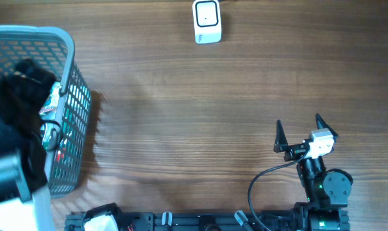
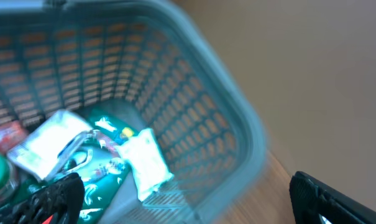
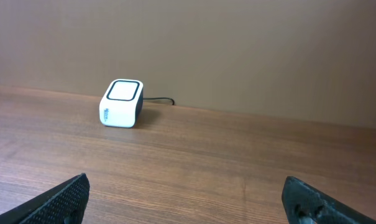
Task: Scan the item barcode
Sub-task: 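Reach the left gripper into the basket and grasp the teal snack packet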
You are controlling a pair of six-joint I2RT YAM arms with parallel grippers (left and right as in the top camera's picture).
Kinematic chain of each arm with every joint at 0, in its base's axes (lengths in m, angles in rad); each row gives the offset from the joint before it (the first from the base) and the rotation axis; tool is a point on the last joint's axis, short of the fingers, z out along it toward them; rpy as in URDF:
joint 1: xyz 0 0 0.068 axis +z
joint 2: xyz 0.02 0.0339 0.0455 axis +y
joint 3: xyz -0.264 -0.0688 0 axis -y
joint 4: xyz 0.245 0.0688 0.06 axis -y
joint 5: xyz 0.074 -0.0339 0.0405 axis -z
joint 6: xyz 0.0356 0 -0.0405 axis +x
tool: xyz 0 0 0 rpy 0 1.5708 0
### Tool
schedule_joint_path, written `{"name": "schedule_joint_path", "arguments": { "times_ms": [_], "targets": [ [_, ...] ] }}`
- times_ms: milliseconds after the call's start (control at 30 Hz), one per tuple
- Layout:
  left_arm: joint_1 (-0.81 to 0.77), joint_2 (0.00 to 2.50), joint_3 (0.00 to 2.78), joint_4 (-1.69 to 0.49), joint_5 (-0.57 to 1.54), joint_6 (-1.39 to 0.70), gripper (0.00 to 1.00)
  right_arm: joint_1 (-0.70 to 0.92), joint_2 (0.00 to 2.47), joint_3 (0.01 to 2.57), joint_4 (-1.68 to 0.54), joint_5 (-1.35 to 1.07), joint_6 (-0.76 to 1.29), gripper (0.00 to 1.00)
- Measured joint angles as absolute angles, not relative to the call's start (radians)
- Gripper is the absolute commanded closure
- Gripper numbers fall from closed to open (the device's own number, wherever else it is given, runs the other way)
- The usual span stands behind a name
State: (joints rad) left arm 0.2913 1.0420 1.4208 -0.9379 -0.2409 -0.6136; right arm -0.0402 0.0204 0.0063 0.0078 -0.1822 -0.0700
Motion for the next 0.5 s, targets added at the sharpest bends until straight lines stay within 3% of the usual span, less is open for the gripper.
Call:
{"name": "schedule_joint_path", "arguments": {
  "times_ms": [100, 200, 500],
  "targets": [
    [0.495, 1.190, 1.423, -0.942, -0.114, -0.679, 0.00, -0.040, 0.020, 0.006, 0.008, -0.182, -0.070, 0.00],
    [0.601, 1.370, 1.427, -0.957, 0.015, -0.704, 0.00, -0.040, 0.020, 0.006, 0.008, -0.182, -0.070, 0.00],
    [0.531, 1.957, 1.428, -0.793, 0.215, -0.683, 0.00, -0.040, 0.020, 0.006, 0.008, -0.182, -0.070, 0.00]
  ]
}}
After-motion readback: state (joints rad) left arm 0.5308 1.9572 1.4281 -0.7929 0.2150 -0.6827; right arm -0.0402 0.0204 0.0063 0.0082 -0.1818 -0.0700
